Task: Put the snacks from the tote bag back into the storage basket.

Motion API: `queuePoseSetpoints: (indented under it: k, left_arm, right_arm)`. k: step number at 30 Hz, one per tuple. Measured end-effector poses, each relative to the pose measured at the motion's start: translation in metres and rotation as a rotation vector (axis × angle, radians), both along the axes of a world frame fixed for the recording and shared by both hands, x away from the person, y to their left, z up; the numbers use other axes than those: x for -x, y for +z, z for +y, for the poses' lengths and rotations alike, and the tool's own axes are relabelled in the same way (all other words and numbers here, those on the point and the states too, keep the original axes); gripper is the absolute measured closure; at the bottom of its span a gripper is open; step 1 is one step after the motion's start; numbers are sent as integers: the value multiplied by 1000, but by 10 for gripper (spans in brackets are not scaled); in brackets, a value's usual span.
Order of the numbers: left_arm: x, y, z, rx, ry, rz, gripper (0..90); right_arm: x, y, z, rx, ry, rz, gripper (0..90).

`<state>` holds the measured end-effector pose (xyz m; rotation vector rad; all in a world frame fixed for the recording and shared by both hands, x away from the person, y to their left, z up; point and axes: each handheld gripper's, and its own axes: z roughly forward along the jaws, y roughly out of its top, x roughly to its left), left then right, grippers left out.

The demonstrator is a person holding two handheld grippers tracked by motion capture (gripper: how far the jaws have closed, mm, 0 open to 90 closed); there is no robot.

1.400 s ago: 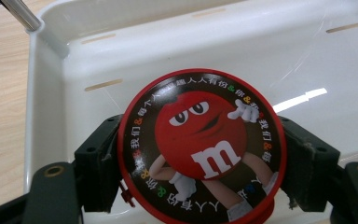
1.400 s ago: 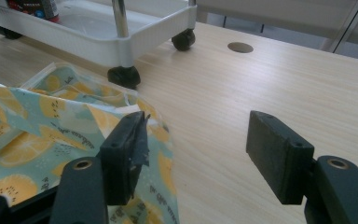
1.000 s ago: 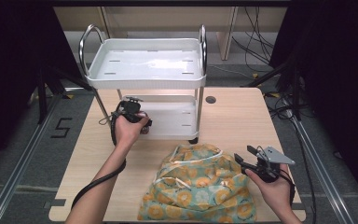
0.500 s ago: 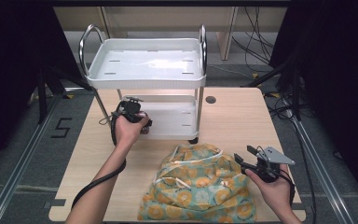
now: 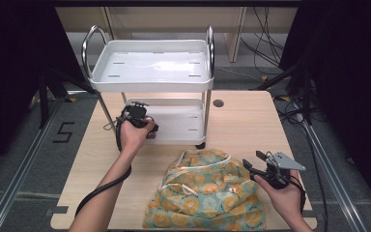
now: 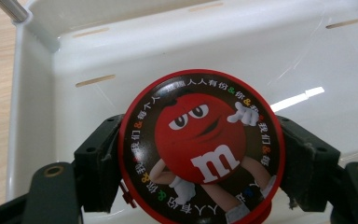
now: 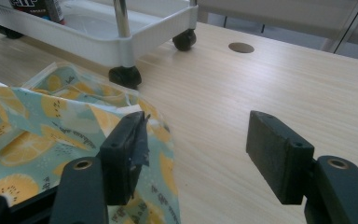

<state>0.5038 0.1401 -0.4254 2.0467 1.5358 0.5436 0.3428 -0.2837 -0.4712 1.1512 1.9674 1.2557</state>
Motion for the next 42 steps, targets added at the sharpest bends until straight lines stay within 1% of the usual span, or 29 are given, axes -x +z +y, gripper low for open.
queuePoseSetpoints:
  k: [1, 2, 4, 6, 7, 8, 10, 11, 12, 14, 15, 16, 21, 22, 23, 24, 25, 26, 27, 28, 29, 30, 32, 33, 36, 37, 38, 39, 42]
  left_arm:
    - [1, 0, 1, 28, -26, -7, 251]
    - [0, -1, 1, 4, -10, -8, 250]
    - [0, -1, 1, 2, -22, -17, 240]
    - [0, -2, 1, 12, -32, -20, 185]
    - [0, -2, 1, 16, -34, -24, 159]
    - [1, -1, 1, 41, -49, -29, 146]
    - [2, -1, 1, 33, -53, -42, 143]
    - [3, 0, 0, 27, -43, -50, 142]
    - [3, -2, 0, 48, -41, -67, 141]
    - [4, 0, -1, 36, -37, -71, 142]
    - [5, 1, -2, 49, -36, -80, 142]
    - [6, 2, -2, 45, -35, -81, 141]
    - [13, 10, -2, 45, -30, -108, 143]
    - [17, 13, -2, 45, -31, -116, 143]
    - [20, 15, -5, 82, -26, -124, 143]
    - [22, 17, -1, -2, -3, -136, 143]
    - [26, 18, -1, 10, 7, -136, 143]
    - [29, 18, -2, 33, 23, -135, 143]
    - [33, 19, -1, 29, 34, -139, 143]
    - [37, 20, 0, 19, 25, -149, 143]
    - [42, 20, -1, 53, 13, -176, 143]
    - [46, 20, 0, 56, 23, -166, 143]
    - [54, 20, 3, 55, 5, -187, 144]
    - [61, 19, 4, 66, 4, -198, 144]
    - [73, 16, 6, 73, -5, -214, 145]
    - [78, 14, 7, 75, -10, -218, 145]
    - [82, 13, 8, 77, -16, -220, 145]
    - [86, 11, 8, 83, -23, -221, 145]
    - [99, 5, 10, 90, -38, -236, 146]
  right_arm:
    - [-1, 0, -1, 19, 7, -10, 387]
    - [-1, 0, -2, 26, 13, -13, 387]
    - [0, 0, -2, 22, 9, -5, 387]
    - [-1, 0, -2, 25, 12, -5, 387]
    - [-2, 0, -2, 28, 14, -20, 386]
    - [-2, 0, -2, 30, 22, -16, 386]
    - [-2, 0, -2, 33, 20, -18, 386]
    - [-2, -1, -2, 39, 22, -35, 386]
    - [-3, -1, -2, 44, 24, -40, 386]
    - [-3, -1, -2, 41, 28, -36, 386]
    - [-2, -1, -2, 31, 26, -13, 386]
    - [-2, 0, -1, 22, 24, -13, 386]
    - [-3, -1, -2, 38, 25, -33, 386]
    - [-3, -1, -2, 42, 31, -29, 385]
    - [-2, -1, -1, 28, 28, -9, 386]
    - [-2, -1, -1, 28, 27, -11, 385]
    - [-2, -1, -1, 26, 24, -27, 385]
    - [-1, 0, 0, 18, 25, -10, 385]
    - [-2, 0, -1, 35, 23, -25, 385]
    - [-3, -1, -2, 43, 25, -39, 385]
    - [-3, -1, -2, 40, 20, -39, 385]
    - [-2, -1, -1, 27, 22, -13, 385]
    - [-2, -1, -1, 22, 18, -11, 385]
    - [-2, 0, -1, 24, 19, -18, 385]
    - [-3, -1, -1, 34, 19, -41, 385]
    - [-3, -1, -1, 35, 19, -41, 385]
    - [-2, -1, -1, 26, 18, -25, 385]
    - [-3, -1, -1, 36, 20, -30, 385]
    - [-2, -1, -1, 31, 23, -20, 385]
